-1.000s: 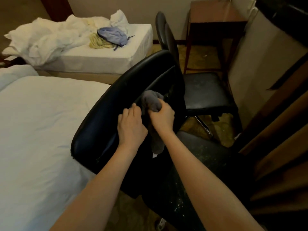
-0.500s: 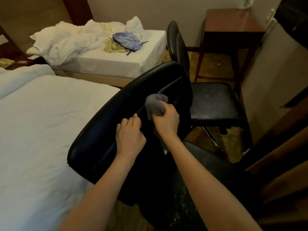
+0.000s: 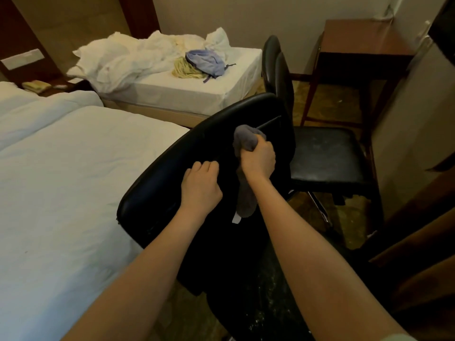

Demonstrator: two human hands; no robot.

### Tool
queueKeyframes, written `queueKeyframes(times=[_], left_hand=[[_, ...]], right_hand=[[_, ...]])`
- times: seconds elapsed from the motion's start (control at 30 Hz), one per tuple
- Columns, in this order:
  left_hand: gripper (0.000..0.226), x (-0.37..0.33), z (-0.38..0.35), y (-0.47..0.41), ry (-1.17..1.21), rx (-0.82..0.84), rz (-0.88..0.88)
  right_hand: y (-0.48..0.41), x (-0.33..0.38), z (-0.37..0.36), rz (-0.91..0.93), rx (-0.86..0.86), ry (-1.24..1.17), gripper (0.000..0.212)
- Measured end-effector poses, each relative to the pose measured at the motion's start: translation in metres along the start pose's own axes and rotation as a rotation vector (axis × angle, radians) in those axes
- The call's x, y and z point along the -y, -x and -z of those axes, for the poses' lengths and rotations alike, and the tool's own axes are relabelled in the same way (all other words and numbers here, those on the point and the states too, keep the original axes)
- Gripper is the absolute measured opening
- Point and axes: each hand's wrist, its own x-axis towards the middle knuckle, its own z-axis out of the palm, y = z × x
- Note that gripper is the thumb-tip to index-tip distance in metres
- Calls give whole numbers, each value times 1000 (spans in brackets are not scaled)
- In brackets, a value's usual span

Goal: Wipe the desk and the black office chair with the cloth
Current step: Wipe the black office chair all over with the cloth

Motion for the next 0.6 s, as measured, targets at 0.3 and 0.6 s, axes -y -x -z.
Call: queueKeyframes(times=[0.3,0.6], left_hand=[[31,-14,-5,-32,148,98,-124],[25,-22,-29,-41,233,-51,7]], right_hand=[[14,-37,0,163,155,-97,37],[2,-52,-31,95,-3,-97,40]])
